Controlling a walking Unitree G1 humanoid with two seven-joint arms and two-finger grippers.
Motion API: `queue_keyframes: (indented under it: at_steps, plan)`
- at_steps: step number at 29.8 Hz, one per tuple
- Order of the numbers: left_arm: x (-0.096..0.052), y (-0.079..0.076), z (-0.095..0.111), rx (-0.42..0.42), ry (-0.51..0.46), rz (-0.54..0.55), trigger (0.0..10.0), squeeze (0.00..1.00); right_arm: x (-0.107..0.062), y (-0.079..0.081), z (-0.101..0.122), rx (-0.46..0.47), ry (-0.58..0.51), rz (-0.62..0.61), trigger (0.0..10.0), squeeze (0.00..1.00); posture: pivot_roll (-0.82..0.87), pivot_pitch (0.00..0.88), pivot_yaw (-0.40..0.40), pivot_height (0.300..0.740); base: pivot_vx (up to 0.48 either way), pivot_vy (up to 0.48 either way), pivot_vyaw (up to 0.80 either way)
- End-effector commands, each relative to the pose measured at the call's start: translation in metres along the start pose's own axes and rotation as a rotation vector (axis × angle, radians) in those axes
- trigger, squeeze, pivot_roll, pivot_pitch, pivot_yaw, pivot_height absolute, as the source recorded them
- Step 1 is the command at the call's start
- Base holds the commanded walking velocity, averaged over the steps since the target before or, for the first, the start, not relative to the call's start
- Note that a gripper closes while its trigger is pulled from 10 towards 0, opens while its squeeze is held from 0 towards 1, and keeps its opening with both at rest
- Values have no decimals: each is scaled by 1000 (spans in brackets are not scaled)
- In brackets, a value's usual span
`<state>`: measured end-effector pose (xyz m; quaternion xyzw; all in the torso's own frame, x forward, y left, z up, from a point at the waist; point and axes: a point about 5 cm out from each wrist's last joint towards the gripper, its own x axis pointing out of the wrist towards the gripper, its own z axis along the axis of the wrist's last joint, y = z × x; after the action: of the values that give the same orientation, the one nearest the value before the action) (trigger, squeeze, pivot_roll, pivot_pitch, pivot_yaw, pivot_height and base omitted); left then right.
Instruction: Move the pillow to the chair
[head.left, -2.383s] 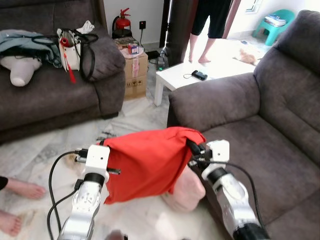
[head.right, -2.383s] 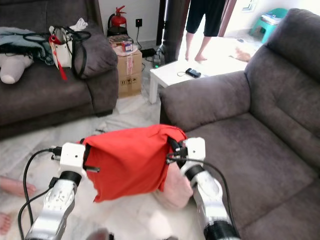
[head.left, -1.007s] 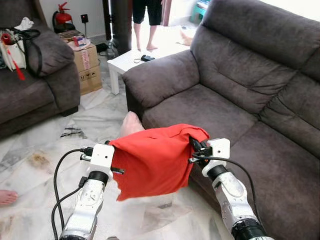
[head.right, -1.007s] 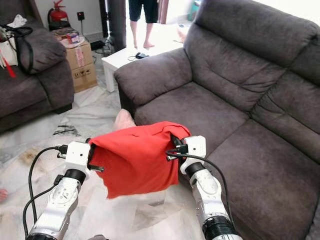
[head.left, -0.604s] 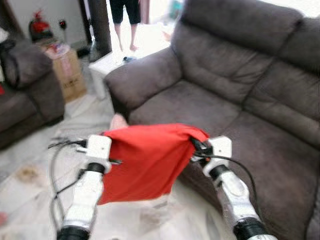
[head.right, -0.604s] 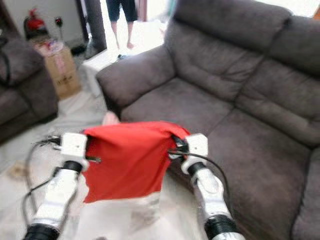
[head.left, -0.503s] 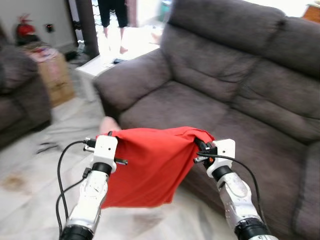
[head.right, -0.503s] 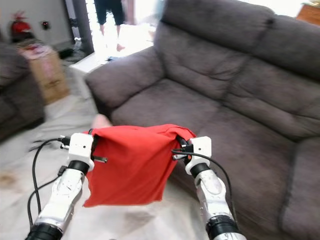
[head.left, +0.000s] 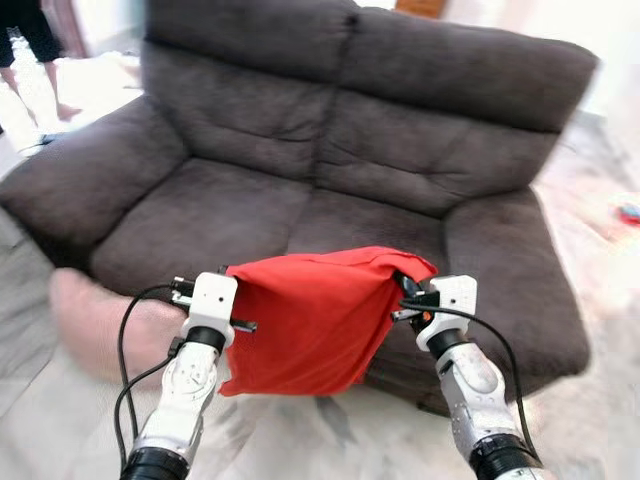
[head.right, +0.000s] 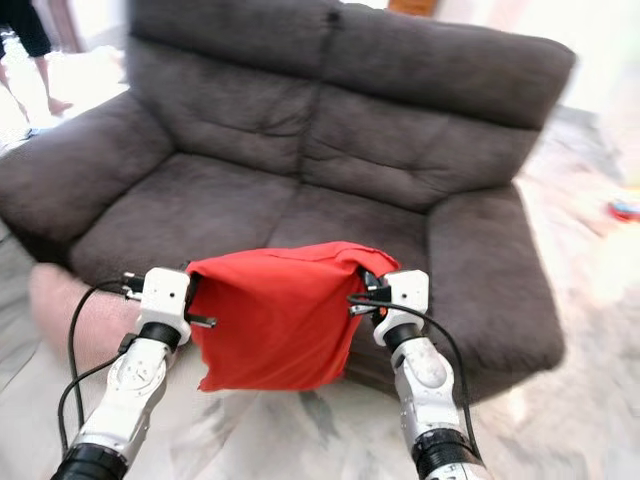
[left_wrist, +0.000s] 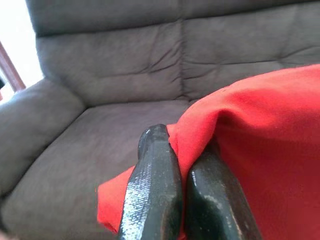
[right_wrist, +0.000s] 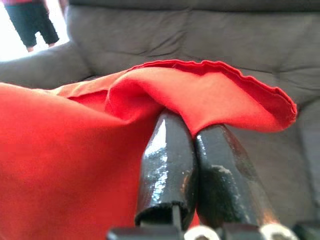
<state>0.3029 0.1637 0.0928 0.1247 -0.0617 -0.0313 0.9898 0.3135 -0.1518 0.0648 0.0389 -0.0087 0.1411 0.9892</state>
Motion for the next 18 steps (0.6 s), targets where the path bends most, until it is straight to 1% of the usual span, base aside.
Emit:
queue_keyframes:
  at_steps: [1, 5, 10, 13, 18]
  plan:
    - [6, 2, 13, 3, -77, 8, 10000, 0, 9, -4, 19, -18, -87, -15, 10000, 0, 63, 0, -87, 740, 0, 0, -800]
    - [6, 4, 13, 6, -76, 10, 10000, 0, 7, 0, 16, -15, -88, -14, 10000, 0, 52, 0, -78, 740, 0, 0, -800]
    - [7, 2, 12, 21, -72, 2, 10000, 0, 5, 0, 14, -10, -85, -24, 10000, 0, 53, 0, -74, 740, 0, 0, -800]
    - [7, 2, 14, 21, -79, -2, 10000, 0, 5, -1, 14, -11, -84, -25, 10000, 0, 57, 0, -74, 740, 0, -281, -800]
    - [7, 4, 15, 13, -82, 6, 10000, 0, 7, -1, 16, -10, -84, -26, 10000, 0, 63, 1, -78, 740, 0, 0, -800]
